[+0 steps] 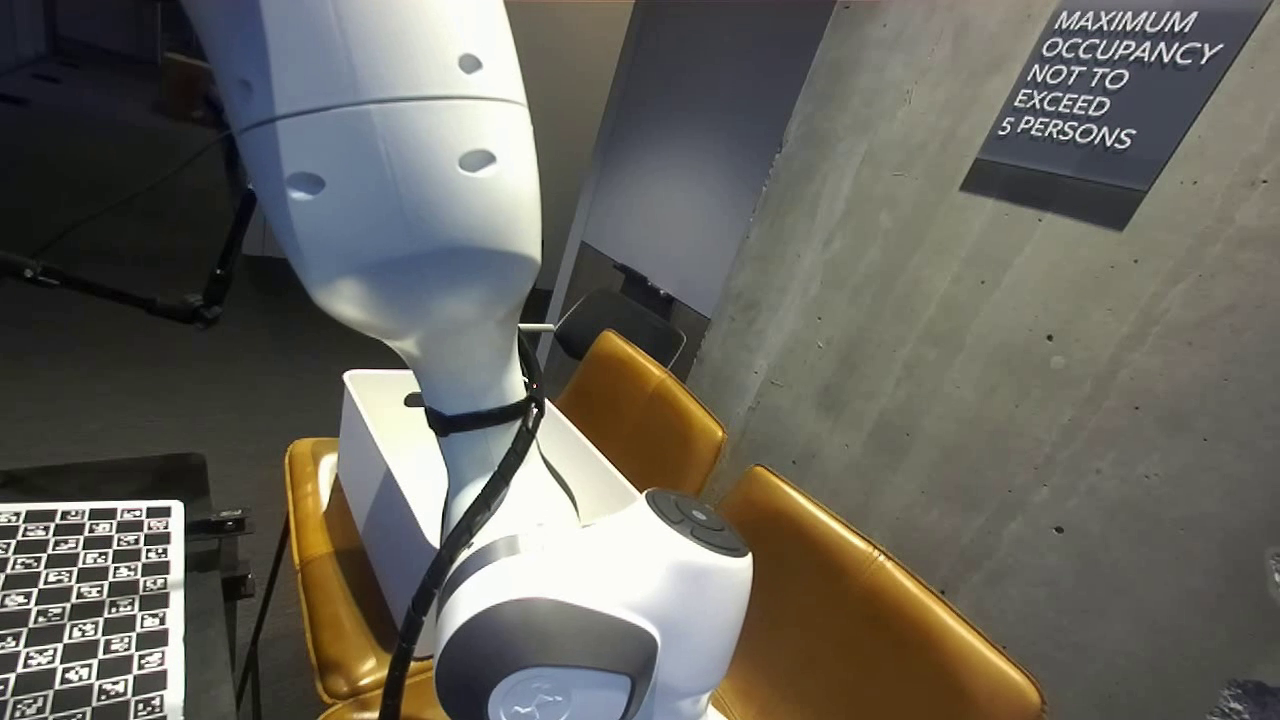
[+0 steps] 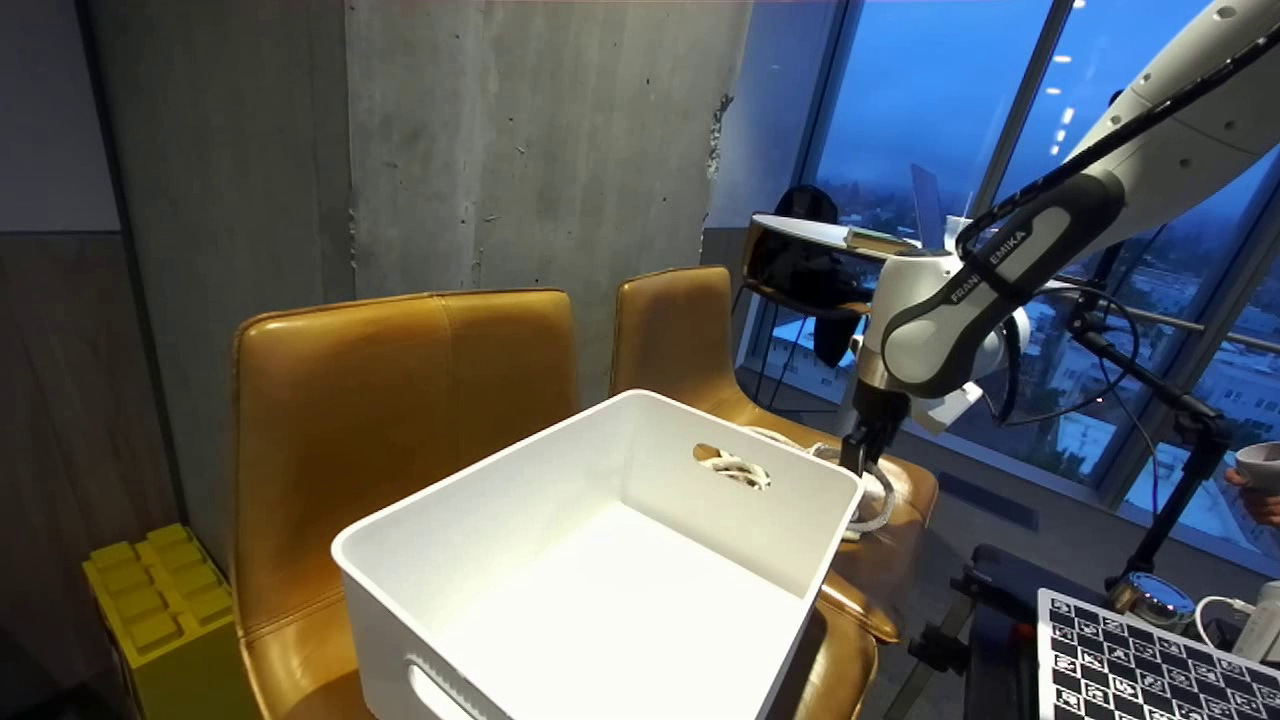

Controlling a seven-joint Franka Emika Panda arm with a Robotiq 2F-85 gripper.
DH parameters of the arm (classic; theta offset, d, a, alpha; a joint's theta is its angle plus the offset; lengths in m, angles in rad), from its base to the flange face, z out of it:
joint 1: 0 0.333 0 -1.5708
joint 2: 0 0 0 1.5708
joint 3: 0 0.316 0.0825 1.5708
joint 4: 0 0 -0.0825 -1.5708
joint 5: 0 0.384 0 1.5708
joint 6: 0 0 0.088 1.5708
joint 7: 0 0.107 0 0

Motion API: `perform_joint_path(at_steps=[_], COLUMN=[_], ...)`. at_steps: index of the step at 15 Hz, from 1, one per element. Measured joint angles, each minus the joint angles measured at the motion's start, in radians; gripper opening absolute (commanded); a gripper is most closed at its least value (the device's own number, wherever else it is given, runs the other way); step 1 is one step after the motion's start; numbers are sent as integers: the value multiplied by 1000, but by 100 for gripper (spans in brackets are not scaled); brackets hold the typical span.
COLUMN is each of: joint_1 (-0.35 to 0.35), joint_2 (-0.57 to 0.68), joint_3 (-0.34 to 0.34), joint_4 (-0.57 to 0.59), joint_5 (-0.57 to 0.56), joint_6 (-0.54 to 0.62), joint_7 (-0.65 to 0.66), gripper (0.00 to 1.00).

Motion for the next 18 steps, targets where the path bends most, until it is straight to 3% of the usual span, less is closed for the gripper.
perform_joint_path(at_steps=[3, 10, 14, 18], joint_1=[0, 25, 76, 108], joint_2=[11, -56, -232, -435], joint_3=[-2, -50, -92, -98], joint_4=[-2, -77, -184, -211], joint_5=[-2, -40, -121, -176], joint_6=[0, 0, -17, -92], joint_7=[5, 15, 28, 35], gripper=[0, 2, 2, 2])
